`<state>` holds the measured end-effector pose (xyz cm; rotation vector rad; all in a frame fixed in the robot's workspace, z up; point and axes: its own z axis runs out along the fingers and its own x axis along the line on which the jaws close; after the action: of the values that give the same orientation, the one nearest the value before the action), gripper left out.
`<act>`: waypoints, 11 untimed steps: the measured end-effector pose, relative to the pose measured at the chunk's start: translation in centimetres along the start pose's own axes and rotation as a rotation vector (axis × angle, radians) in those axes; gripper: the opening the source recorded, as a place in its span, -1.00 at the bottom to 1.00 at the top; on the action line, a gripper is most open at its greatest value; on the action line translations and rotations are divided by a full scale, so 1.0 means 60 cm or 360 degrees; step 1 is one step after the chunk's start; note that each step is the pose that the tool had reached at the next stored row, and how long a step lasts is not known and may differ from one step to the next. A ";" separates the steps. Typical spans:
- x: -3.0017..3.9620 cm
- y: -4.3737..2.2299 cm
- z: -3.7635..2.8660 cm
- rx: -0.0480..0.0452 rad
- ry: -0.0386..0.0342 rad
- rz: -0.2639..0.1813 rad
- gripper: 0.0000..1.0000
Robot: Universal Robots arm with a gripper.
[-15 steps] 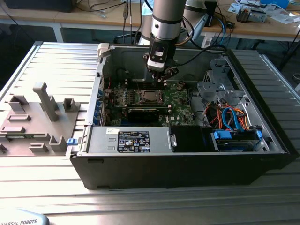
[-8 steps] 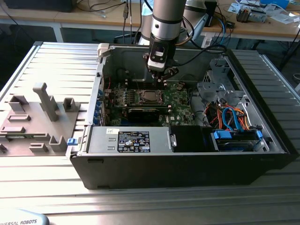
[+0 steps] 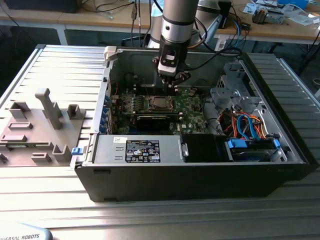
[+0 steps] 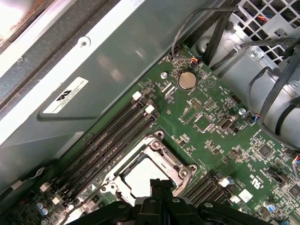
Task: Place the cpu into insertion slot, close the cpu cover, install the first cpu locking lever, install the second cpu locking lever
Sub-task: 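Install the first cpu locking lever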
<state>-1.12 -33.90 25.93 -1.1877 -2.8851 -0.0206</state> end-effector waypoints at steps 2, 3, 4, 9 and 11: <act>0.000 0.000 0.000 0.0000 0.0000 -0.0006 -0.79; 0.000 0.000 0.000 0.0000 0.0000 -0.0009 -0.79; 0.000 0.000 0.000 0.0000 0.0000 -0.0011 -0.79; 0.000 0.000 0.000 0.0000 0.0000 -0.0020 -0.79; 0.000 0.000 0.000 0.0001 0.0000 -0.0024 -0.79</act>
<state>-1.12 -33.90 25.93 -1.1659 -2.8939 -0.0204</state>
